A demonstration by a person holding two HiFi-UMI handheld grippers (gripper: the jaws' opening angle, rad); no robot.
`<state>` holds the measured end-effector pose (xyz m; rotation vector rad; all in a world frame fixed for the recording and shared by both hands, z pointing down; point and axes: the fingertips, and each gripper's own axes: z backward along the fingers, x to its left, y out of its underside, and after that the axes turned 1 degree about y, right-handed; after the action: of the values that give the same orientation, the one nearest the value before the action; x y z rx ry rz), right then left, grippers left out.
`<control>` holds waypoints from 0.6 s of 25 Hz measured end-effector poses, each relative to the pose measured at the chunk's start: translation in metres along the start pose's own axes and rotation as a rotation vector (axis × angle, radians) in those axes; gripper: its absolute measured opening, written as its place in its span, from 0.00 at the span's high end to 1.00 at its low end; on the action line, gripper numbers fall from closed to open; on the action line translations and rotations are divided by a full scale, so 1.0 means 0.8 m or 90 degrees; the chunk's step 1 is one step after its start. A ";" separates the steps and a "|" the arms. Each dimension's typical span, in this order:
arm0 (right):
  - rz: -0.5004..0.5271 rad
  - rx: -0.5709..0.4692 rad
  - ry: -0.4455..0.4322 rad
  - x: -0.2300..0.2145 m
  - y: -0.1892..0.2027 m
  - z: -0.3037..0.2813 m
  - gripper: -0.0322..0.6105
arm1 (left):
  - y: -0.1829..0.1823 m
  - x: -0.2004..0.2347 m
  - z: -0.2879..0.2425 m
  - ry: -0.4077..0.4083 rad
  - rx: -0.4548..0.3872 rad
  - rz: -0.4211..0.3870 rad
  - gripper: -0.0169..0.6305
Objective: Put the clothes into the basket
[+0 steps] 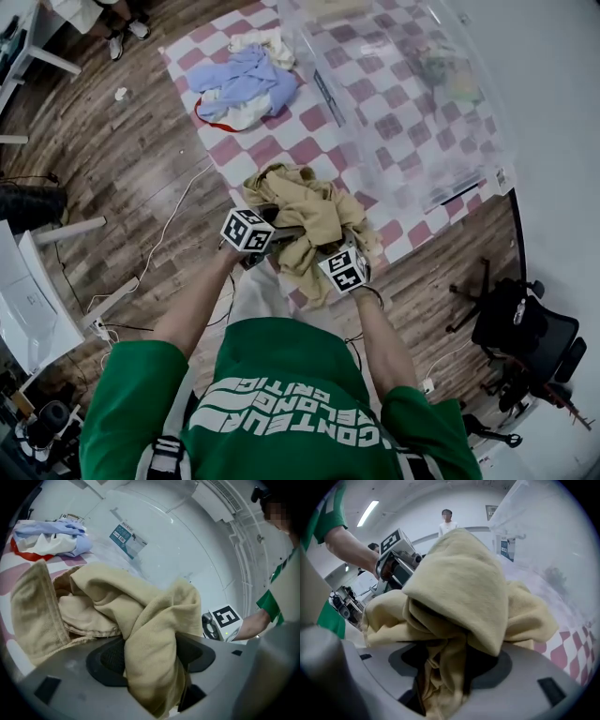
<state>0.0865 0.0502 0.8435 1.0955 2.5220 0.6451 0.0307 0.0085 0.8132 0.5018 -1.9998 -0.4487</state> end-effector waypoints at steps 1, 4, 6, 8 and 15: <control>0.006 -0.001 0.002 0.002 -0.005 0.000 0.52 | -0.003 -0.003 -0.001 0.006 -0.008 0.003 0.50; 0.011 -0.006 0.007 0.008 -0.012 0.002 0.58 | -0.006 -0.009 -0.002 0.018 -0.017 0.008 0.51; 0.008 -0.012 0.011 0.010 -0.012 0.004 0.58 | -0.006 -0.014 -0.001 0.023 -0.017 0.004 0.51; 0.010 -0.020 0.014 0.008 -0.016 0.006 0.59 | -0.012 -0.020 0.001 0.029 -0.028 -0.003 0.52; 0.037 -0.060 0.019 0.016 -0.041 0.031 0.61 | -0.032 -0.053 0.024 0.031 -0.078 -0.033 0.52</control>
<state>0.0693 0.0471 0.8042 1.1376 2.4645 0.7937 0.0360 0.0110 0.7606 0.4843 -1.9035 -0.5822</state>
